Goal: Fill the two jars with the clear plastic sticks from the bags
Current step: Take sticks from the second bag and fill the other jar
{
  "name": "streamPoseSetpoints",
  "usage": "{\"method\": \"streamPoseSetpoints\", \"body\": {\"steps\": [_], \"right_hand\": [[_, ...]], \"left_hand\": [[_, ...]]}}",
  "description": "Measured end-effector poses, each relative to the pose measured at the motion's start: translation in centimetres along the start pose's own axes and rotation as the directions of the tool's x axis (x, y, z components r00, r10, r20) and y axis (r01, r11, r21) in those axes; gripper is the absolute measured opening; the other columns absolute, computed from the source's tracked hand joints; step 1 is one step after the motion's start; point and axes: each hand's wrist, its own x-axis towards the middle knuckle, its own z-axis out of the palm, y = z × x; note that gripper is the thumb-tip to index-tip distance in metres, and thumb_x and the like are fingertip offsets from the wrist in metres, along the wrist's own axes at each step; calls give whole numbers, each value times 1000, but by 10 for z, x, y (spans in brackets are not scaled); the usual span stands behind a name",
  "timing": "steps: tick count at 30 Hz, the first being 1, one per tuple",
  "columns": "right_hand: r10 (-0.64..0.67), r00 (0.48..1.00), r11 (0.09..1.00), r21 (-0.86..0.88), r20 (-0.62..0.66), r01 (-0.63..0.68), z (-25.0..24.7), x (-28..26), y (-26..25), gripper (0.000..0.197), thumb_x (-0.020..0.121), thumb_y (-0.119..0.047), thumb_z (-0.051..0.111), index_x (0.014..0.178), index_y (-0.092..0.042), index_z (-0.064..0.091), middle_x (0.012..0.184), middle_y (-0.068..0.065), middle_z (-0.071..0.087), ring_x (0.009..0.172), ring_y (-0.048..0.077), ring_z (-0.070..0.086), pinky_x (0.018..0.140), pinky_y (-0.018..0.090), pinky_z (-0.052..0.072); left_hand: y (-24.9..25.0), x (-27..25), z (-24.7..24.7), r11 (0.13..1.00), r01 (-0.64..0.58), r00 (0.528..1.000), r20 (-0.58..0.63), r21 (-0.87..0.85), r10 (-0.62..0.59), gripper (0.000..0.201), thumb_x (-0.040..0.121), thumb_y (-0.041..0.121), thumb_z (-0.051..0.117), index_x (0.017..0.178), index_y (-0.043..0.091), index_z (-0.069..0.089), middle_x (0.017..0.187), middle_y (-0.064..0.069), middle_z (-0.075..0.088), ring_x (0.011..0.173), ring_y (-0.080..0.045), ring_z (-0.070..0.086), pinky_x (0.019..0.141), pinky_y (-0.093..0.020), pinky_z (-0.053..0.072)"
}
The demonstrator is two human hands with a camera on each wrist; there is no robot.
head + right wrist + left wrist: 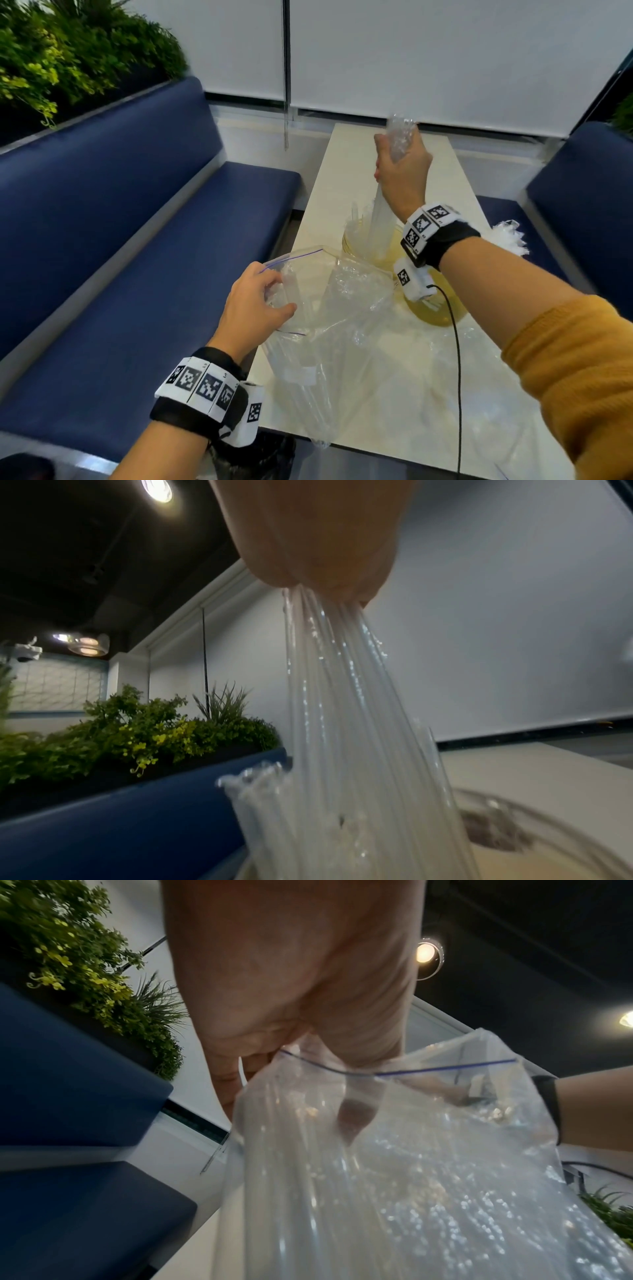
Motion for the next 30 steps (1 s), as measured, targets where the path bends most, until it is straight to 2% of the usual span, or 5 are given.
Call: {"method": "streamPoseSetpoints", "body": {"steps": [7,11,15,21,30], "right_hand": [[147,989,987,-72,22,-145,1,-37,44,34,90,-51,63,103,-20,58,93,21,64,79,31,67,54,24,57],[172,984,984,-62,37,-170,-6,-58,55,32,96,-39,61,108,-9,59,87,16,67,71,14,66,59,13,49],[186,982,967,-175,5,-183,-12,-77,65,25,94,-36,63,96,-11,65,86,1,69,80,15,64,77,35,54],[-25,1000,990,-140,4,26,-22,-64,45,61,83,-11,70,132,-32,41,100,1,64,87,12,68,78,22,56],[-136,939,795,-530,316,294,-32,-84,64,26,99,-24,56,99,-9,77,94,4,75,90,23,68,79,25,47]], "left_hand": [[-6,-1,-1,1000,21,1000,-1,2,-21,35,70,27,87,100,23,69,103,7,55,92,-10,56,81,-36,55],[-4,-2,-1,1000,11,1000,-1,-6,-11,35,71,26,87,100,22,70,103,7,55,92,-9,56,80,-33,54],[-2,-2,1,1000,8,1000,3,-8,-8,33,71,26,87,100,22,70,100,9,52,88,-5,54,72,-22,47],[2,-3,1,1000,-6,1000,2,-26,6,30,71,23,87,96,24,69,96,8,51,86,-4,54,69,-16,40],[6,-6,1,999,-15,1000,13,-47,16,29,74,24,86,98,26,69,99,7,54,89,-2,54,73,-16,42]]}}
